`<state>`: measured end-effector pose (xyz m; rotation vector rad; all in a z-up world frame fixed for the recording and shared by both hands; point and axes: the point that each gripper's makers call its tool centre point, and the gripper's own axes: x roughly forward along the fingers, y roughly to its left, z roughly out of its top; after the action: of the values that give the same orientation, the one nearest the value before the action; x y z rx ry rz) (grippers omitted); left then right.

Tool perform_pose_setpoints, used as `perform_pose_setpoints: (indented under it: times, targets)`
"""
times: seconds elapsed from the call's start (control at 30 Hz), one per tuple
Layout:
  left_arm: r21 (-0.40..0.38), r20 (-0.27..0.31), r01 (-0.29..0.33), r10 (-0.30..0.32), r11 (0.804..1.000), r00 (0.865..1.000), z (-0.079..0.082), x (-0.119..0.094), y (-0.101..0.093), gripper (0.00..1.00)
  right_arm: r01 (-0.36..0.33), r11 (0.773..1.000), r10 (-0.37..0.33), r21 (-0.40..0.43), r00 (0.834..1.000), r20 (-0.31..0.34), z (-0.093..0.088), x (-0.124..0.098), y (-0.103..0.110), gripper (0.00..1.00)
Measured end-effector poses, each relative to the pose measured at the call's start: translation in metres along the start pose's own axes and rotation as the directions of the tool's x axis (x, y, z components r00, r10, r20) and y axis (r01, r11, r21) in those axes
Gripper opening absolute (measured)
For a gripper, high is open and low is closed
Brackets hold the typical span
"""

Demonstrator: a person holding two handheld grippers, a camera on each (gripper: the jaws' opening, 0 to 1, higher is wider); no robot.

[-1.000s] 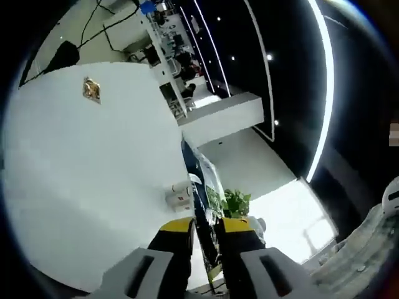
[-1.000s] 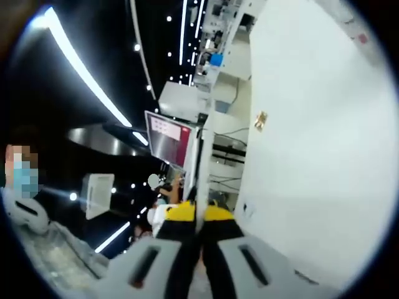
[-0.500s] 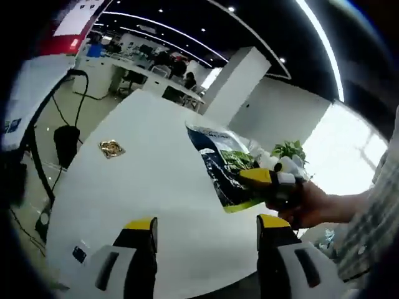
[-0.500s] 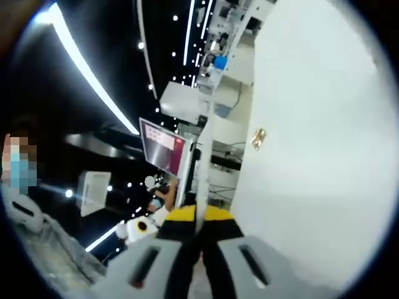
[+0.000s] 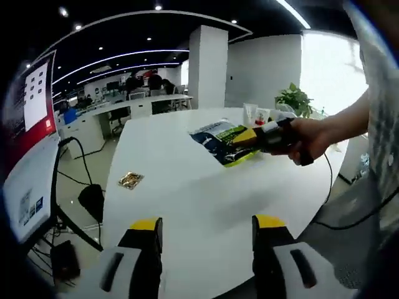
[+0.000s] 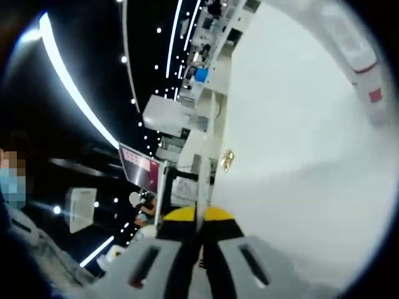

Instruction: Arrange the skincare products in the storage area until every visible bottle or jar stands upright without overlapping.

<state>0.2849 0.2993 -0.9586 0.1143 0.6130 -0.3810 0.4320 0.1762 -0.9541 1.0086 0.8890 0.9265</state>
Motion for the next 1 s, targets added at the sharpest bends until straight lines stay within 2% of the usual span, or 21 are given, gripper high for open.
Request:
perform_pose_setpoints:
  times: [0.07, 0.13, 0.23, 0.37, 0.53, 0.63, 0.8, 0.93, 1.0]
  targets:
    - [0.001, 0.012, -0.001, 0.001, 1.000, 1.000, 0.000, -0.001, -0.003, 0.49, 0.014, 1.000, -0.014, 0.005, 1.000, 0.000, 0.004, -0.002, -0.009, 0.00]
    - [0.003, 0.038, -0.015, 0.015, 1.000, 0.999, 0.003, -0.001, -0.001, 0.49, 0.025, 0.999, -0.026, 0.020, 1.000, 0.011, 0.008, -0.003, -0.017, 0.00]
    - [-0.001, 0.037, -0.026, 0.026, 1.000, 0.999, 0.003, 0.003, 0.003, 0.50, 0.044, 0.998, -0.045, 0.036, 0.999, 0.024, 0.012, -0.005, -0.028, 0.00]
    - [-0.052, 0.023, -0.013, 0.014, 0.999, 1.000, -0.002, 0.005, 0.003, 0.49, 0.082, 0.995, -0.083, 0.049, 0.996, 0.036, 0.015, -0.008, -0.042, 0.00]
    - [-0.043, 0.015, -0.014, 0.015, 0.999, 1.000, -0.004, 0.006, 0.002, 0.49, 0.116, 0.989, -0.120, 0.087, 0.992, 0.047, 0.020, -0.014, -0.061, 0.00]
    - [-0.041, 0.011, -0.016, 0.017, 0.999, 1.000, -0.005, 0.006, 0.002, 0.48, 0.142, 0.985, -0.147, 0.100, 0.988, 0.044, 0.016, -0.018, -0.070, 0.00]
    - [-0.045, 0.002, -0.018, 0.019, 0.999, 1.000, -0.007, 0.006, 0.003, 0.47, 0.132, 0.976, -0.143, 0.172, 0.988, 0.054, 0.012, -0.021, -0.076, 0.00]
    - [-0.043, -0.001, -0.018, 0.018, 0.999, 1.000, -0.008, 0.007, 0.003, 0.46, 0.143, 0.970, -0.155, 0.197, 0.987, 0.044, 0.014, -0.021, -0.084, 0.00]
    - [-0.043, -0.015, -0.015, 0.014, 0.999, 1.000, -0.011, 0.007, 0.003, 0.46, 0.139, 0.960, -0.154, 0.243, 0.987, 0.045, 0.016, -0.021, -0.088, 0.00]
